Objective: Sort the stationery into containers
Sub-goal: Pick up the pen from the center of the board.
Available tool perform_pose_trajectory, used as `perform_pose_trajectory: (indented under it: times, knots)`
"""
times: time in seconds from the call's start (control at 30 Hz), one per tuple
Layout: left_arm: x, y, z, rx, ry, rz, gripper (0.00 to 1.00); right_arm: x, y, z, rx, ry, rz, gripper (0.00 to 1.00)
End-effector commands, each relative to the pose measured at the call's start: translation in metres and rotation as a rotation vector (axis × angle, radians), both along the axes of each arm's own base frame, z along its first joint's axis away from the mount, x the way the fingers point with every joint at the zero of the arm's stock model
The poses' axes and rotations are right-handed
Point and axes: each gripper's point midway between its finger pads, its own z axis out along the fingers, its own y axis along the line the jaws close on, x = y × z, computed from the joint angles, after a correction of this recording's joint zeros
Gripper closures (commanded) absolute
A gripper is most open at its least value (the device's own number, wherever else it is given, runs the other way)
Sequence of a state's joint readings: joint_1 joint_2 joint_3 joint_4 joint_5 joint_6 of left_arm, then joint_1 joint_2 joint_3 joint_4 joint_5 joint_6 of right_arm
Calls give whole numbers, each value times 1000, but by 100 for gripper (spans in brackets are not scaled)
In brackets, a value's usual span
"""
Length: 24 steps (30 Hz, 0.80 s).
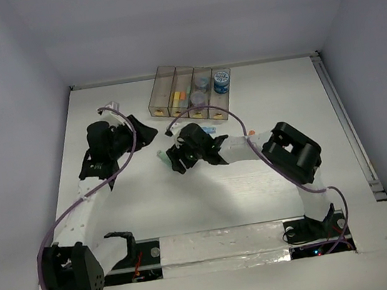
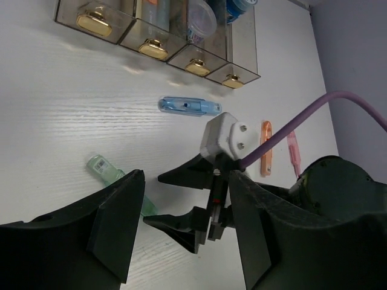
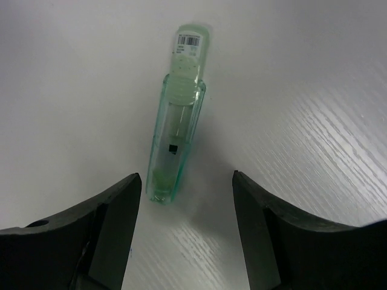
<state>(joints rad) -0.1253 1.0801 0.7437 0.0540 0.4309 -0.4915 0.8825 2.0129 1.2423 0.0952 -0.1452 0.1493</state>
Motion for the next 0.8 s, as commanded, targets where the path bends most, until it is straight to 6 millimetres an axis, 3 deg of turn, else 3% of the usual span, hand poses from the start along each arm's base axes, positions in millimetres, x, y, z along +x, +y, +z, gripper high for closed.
perform_pose_trajectory:
  times: [0.0, 0.13, 0.27, 0.37, 0.4, 0.47, 0.6, 0.7, 0.73, 0.77]
  knots:
    - [-8, -3, 35, 11, -126, -43, 45, 1, 17, 3, -55, -117, 73, 32]
    - [-13, 5, 59, 12, -205, -7, 45, 4, 15, -9, -123, -140, 94, 34]
    - [-16, 9, 67, 7, -234, 12, 46, 10, 10, -24, -185, -154, 90, 40]
    - [-16, 7, 62, 0, -217, 3, 48, 13, 9, -36, -218, -158, 98, 50]
    - [-16, 7, 61, -4, -210, 6, 48, 16, 2, -39, -245, -169, 75, 61]
    - [-15, 10, 58, -9, -198, 16, 49, 19, 0, -36, -245, -192, 62, 70]
    - [-15, 5, 53, -39, -177, -2, 49, 20, -3, -6, -193, -264, 57, 84]
    - [-17, -3, 44, -80, -145, -34, 50, 12, -5, 39, -107, -322, 73, 87]
    - [-17, -4, 42, -95, -135, -37, 51, 10, -6, 67, -60, -355, 72, 87]
    - [-17, -6, 40, -102, -132, -43, 51, 5, -9, 73, -47, -357, 82, 88]
